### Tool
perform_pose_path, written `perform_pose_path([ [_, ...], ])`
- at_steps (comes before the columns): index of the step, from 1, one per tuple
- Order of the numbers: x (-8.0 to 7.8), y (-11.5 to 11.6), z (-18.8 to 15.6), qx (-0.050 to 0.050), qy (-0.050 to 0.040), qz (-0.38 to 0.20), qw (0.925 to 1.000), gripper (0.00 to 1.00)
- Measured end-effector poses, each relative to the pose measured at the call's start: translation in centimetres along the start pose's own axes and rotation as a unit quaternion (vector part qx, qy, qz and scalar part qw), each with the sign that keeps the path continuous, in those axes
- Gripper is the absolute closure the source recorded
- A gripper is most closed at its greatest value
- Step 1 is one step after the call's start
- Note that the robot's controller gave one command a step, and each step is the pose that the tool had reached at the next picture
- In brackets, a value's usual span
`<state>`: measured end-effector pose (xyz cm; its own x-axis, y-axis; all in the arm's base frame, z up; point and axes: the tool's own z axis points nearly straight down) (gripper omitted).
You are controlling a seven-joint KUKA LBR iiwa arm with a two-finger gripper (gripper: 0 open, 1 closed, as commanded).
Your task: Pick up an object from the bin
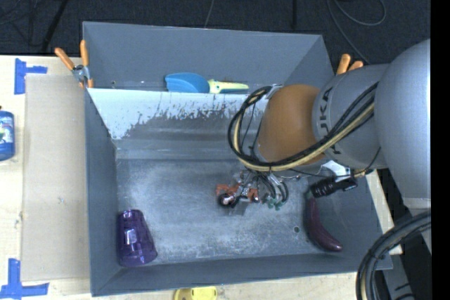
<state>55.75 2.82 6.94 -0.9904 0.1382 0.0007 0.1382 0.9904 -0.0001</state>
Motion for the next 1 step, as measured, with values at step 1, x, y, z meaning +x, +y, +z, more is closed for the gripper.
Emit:
perform_pose_path([
  [1, 2.85, -1.37, -16.3, 0.0, -0.002, -0.004, 1.0, 1.0],
])
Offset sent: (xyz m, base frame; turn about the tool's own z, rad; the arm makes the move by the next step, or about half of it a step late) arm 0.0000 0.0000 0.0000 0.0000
